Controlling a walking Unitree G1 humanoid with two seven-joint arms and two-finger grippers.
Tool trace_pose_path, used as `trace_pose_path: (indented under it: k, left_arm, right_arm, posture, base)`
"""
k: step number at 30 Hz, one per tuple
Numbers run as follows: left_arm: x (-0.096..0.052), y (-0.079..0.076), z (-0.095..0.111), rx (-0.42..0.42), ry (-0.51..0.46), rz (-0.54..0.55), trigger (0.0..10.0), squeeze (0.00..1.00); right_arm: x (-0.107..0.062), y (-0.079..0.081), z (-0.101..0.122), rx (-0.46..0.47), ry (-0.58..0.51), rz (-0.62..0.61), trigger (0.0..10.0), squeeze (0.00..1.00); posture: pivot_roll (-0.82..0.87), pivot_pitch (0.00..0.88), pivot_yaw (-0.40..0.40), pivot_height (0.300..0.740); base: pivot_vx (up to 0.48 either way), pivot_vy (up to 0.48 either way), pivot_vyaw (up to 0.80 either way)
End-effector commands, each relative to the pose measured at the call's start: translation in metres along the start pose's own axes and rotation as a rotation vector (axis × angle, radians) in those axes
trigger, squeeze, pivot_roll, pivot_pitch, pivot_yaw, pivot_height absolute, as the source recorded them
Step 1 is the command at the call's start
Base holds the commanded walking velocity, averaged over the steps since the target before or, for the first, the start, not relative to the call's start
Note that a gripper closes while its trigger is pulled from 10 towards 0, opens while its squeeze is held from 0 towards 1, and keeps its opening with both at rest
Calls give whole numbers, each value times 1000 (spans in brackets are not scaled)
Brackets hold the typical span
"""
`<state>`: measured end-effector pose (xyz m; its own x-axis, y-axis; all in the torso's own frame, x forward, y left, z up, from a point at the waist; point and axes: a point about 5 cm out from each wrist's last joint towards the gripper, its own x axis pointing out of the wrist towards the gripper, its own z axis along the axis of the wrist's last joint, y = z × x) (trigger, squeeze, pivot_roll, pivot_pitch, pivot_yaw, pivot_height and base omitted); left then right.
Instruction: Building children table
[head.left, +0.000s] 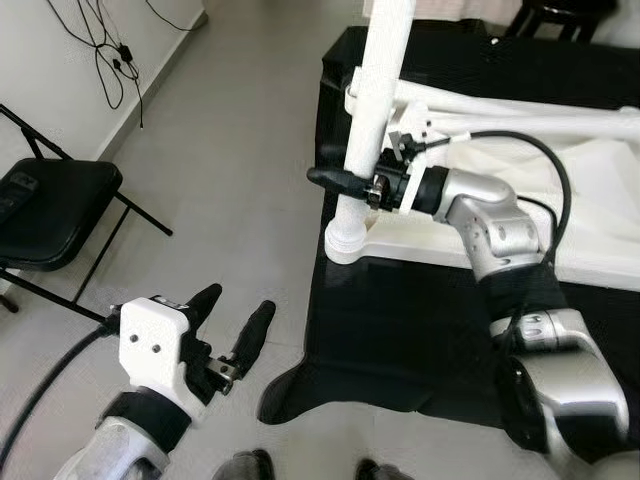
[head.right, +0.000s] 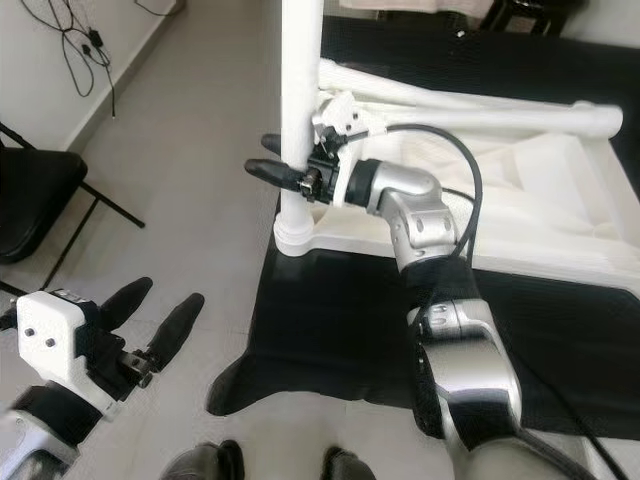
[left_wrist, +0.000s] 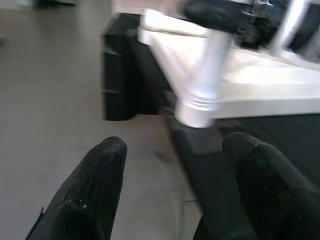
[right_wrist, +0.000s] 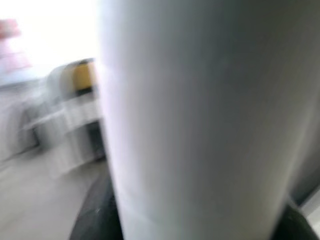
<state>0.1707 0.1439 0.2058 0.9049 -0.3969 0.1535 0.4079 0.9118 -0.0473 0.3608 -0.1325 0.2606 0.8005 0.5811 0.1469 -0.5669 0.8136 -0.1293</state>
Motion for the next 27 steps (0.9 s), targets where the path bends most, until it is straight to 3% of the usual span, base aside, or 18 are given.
trace_pose_path:
  k: [1, 2, 3, 5, 6, 9, 10, 13, 14, 16, 17, 19, 20, 22, 24, 27]
  left_arm:
    - [-1, 5, -4, 0, 21, -3, 10000, 0]
    - [-1, 5, -4, 0, 21, -3, 10000, 0]
    - [1, 8, -6, 3, 25, -5, 10000, 0]
    - [4, 10, -8, 10, 32, -16, 10000, 0]
    - [6, 11, -8, 14, 37, -27, 10000, 0]
    - [6, 11, -8, 14, 37, -27, 10000, 0]
    - [6, 11, -9, 16, 41, -33, 10000, 0]
    - [6, 11, -10, 19, 46, -36, 10000, 0]
    - [6, 13, -11, 23, 47, -29, 10000, 0]
    - [6, 13, -11, 23, 47, -29, 10000, 0]
    - [8, 15, -11, 29, 47, -27, 10000, 0]
    - [9, 16, -12, 33, 47, -29, 10000, 0]
    - [10, 17, -12, 34, 49, -32, 10000, 0]
    - [10, 17, -12, 34, 49, -32, 10000, 0]
    - [11, 17, -12, 30, 48, -40, 10000, 0]
    - [12, 18, -12, 28, 46, -44, 10000, 0]
  right_arm:
    - [-53, -18, -41, 71, 187, -422, 0, 0]
    - [-53, -18, -41, 71, 187, -422, 0, 0]
    - [-73, -9, -53, 86, 222, -532, 0, 0]
    - [-76, -6, -54, 69, 213, -538, 0, 0]
    - [-68, -6, -54, 55, 200, -492, 0, 0]
    - [-68, -6, -54, 55, 200, -492, 0, 0]
    - [-60, -9, -52, 32, 182, -489, 0, 0]
    - [-55, -9, -51, 26, 177, -488, 0, 0]
    - [-47, 2, -54, 44, 188, -388, 10000, 0]
    - [-47, 2, -54, 44, 188, -388, 10000, 0]
    - [-40, 14, -56, 57, 195, -275, 10000, 1000]
    - [-34, 21, -54, 68, 178, -201, 10000, 1000]
    - [-22, 20, -42, 57, 86, -99, 10000, 1000]
    - [-22, 20, -42, 57, 86, -99, 10000, 1000]
    - [-10, 18, -17, 53, -59, 122, 10000, 1000]
    - [-8, 19, -8, 56, -76, 211, 10000, 1000]
  posture:
    - [-54, 200, -13, 740]
    - [-54, 200, -13, 740]
    - [-82, 176, 1, 740]
    - [-44, 157, -9, 740]
    - [-39, 152, -10, 740]
    - [-39, 152, -10, 740]
    - [-38, 142, -7, 740]
    - [-32, 141, -11, 740]
    - [-33, 127, -4, 740]
    - [-33, 127, -4, 740]
    - [-33, 121, -3, 740]
    - [-30, 119, 3, 740]
    - [-28, 119, 11, 740]
    - [-28, 119, 11, 740]
    - [-22, 118, 12, 740]
    - [-22, 119, 13, 740]
  base:
    - [0, 0, 0]
    - [0, 0, 0]
    - [0, 0, 0]
    - [0, 0, 0]
    - [0, 0, 0]
    - [0, 0, 0]
    - [0, 0, 0]
    - [0, 0, 0]
    - [0, 0, 0]
    - [0, 0, 0]
    - [0, 0, 0]
    - [0, 0, 0]
    - [0, 0, 0]
    - [0, 0, 0]
    - [0, 0, 0]
    - [0, 0, 0]
